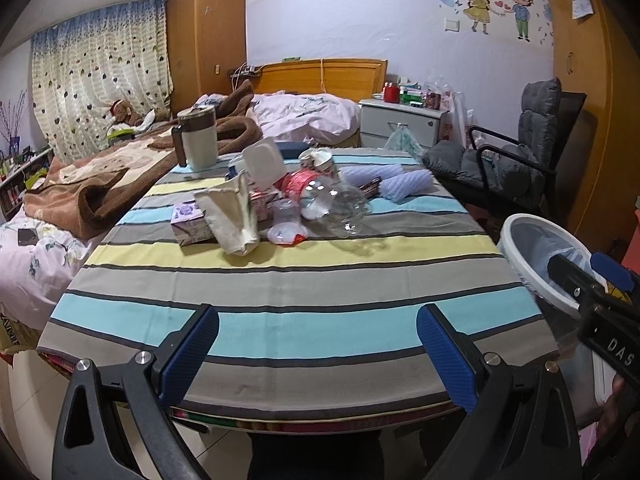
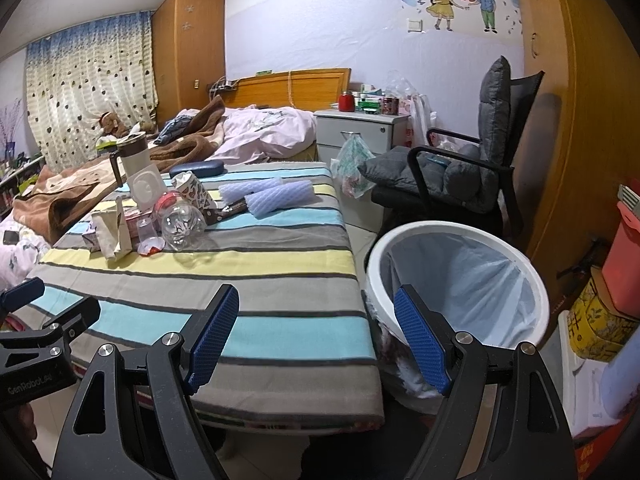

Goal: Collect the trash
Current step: 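Move the right tool toward the clear Coca-Cola bottle on the bed, then grasp the Coca-Cola bottle with the right tool while the left tool grasps the cream paper bag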

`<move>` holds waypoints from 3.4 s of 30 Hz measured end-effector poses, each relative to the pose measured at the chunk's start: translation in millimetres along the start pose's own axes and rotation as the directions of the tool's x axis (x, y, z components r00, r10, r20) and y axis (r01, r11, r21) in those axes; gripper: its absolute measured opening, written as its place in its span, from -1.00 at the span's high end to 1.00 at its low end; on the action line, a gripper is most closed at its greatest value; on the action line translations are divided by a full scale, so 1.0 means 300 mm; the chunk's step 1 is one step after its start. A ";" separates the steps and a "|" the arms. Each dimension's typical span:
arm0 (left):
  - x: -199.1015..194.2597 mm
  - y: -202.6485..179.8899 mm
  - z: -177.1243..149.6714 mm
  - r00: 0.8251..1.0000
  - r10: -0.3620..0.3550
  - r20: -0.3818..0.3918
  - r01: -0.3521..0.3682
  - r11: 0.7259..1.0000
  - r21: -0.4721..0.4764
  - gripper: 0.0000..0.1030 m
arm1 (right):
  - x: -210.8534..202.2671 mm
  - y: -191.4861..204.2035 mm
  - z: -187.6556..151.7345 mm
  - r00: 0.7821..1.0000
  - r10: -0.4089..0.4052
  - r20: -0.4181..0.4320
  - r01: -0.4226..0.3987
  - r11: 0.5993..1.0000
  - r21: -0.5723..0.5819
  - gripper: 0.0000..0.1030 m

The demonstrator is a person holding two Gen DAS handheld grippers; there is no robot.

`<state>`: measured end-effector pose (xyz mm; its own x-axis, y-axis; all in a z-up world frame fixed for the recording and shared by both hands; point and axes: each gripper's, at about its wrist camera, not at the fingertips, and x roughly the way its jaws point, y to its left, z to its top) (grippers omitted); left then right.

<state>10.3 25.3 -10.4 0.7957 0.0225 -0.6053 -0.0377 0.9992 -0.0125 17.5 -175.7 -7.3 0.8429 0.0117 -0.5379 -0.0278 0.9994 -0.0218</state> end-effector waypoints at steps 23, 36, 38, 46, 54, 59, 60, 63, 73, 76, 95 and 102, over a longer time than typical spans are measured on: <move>0.272 0.338 0.122 0.987 0.029 -0.155 -0.053 0.986 -0.158 -0.95 | 0.244 0.173 0.165 0.963 0.262 -0.056 -0.267 0.958 -0.109 -0.57; 0.372 0.382 0.180 0.980 -0.068 -0.187 0.032 0.982 -0.186 -0.95 | 0.400 0.277 0.223 0.904 0.370 -0.214 -0.410 0.892 -0.191 -0.57; 0.384 0.380 0.195 0.979 -0.083 -0.184 0.048 0.981 -0.188 -0.95 | 0.409 0.299 0.230 0.900 0.372 -0.228 -0.419 0.881 -0.219 -0.57; 0.436 0.383 0.240 0.979 -0.100 -0.177 0.064 0.978 -0.198 -0.95 | 0.489 0.321 0.245 0.874 0.377 -0.306 -0.455 0.855 -0.247 -0.57; 0.508 0.396 0.250 0.972 -0.116 -0.206 0.061 0.964 -0.258 -0.86 | 0.525 0.307 0.242 0.844 0.413 -0.342 -0.496 0.843 -0.206 -0.52; 0.535 0.385 0.253 0.969 -0.103 -0.223 0.047 0.969 -0.243 -0.56 | 0.535 0.317 0.237 0.824 0.435 -0.364 -0.525 0.827 -0.200 -0.35; 0.541 0.384 0.252 0.967 -0.111 -0.229 0.053 0.967 -0.248 -0.49 | 0.534 0.317 0.237 0.822 0.437 -0.364 -0.528 0.825 -0.202 -0.34; 0.548 0.376 0.248 0.964 -0.123 -0.235 0.063 0.968 -0.244 -0.32 | 0.539 0.309 0.238 0.814 0.455 -0.362 -0.541 0.820 -0.186 -0.31; 0.515 0.369 0.247 0.971 -0.128 -0.203 0.077 0.968 -0.238 -0.04 | 0.518 0.281 0.227 0.827 0.456 -0.328 -0.525 0.835 -0.164 -0.27; 0.500 0.361 0.243 0.971 -0.137 -0.195 0.090 0.968 -0.234 -0.04 | 0.507 0.268 0.227 0.829 0.462 -0.316 -0.523 0.840 -0.143 -0.26; 0.441 0.310 0.202 0.967 -0.159 -0.198 0.116 0.971 -0.210 -0.04 | 0.451 0.309 0.200 0.837 0.372 -0.400 -0.486 0.842 -0.233 -0.27; 0.426 0.334 0.205 0.971 -0.137 -0.197 0.095 0.974 -0.207 -0.04 | 0.538 0.413 0.226 0.812 0.331 -0.481 -0.511 0.801 -0.311 -0.29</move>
<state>145.5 130.3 -40.0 0.6582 -0.1215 -0.7430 -0.0859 0.9683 -0.2345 186.6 -47.8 -39.7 0.4167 0.3244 -0.8492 -0.6200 0.7846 -0.0046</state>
